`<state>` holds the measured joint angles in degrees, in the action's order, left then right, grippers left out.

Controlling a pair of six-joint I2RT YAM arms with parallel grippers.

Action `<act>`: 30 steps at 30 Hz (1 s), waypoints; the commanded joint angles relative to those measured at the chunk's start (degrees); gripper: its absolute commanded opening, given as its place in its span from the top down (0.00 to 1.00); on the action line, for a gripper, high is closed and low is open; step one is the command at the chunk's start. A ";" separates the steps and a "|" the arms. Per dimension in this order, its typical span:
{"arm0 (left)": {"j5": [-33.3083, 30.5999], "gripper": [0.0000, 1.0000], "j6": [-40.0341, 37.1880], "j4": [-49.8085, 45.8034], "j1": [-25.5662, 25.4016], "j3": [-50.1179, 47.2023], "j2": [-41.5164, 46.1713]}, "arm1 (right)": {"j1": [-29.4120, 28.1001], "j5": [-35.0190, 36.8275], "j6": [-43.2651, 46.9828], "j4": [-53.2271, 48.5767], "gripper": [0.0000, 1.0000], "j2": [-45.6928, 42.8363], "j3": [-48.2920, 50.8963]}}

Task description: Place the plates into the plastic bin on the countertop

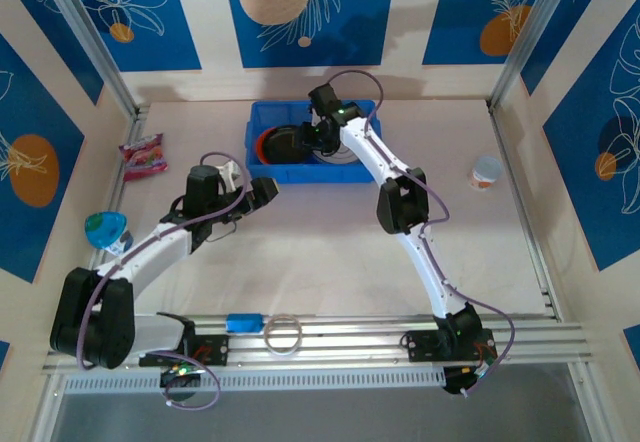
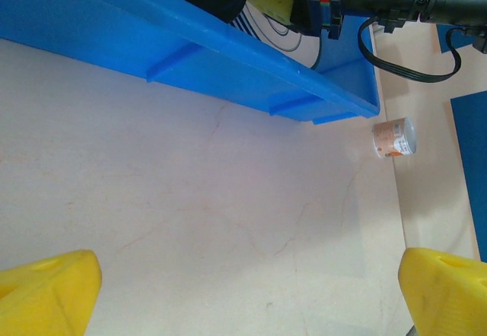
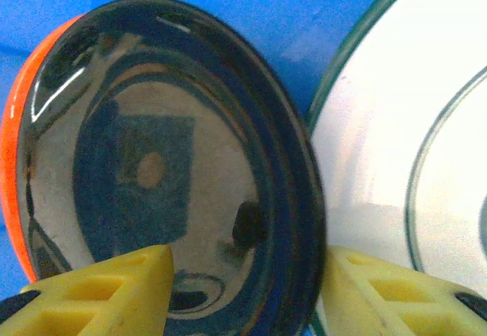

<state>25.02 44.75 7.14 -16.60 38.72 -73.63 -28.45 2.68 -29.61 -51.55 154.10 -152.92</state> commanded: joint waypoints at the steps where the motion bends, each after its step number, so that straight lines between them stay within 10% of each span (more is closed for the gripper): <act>1: 0.29 0.00 -1.25 1.30 0.65 0.39 -0.54 | -1.25 0.16 1.22 -0.53 0.46 -0.21 -2.23; 13: -1.64 0.00 -2.53 -0.21 0.69 -0.58 0.97 | -1.23 4.30 2.19 -3.24 0.47 -1.95 -1.92; 20: -7.60 0.00 -7.79 -6.17 0.76 2.33 3.78 | -0.48 8.41 7.50 9.90 0.40 -17.40 15.17; 26: -12.73 0.00 -10.84 -8.25 0.69 5.36 4.96 | 0.30 7.83 10.85 15.17 0.04 -29.68 27.17; 30: -17.23 0.00 -12.04 -7.93 0.43 6.67 5.80 | 0.98 5.45 9.42 24.15 0.01 -42.60 45.20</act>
<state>12.75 35.40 0.32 -16.56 43.22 -69.41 -27.86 9.80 -20.56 -34.02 118.04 -115.92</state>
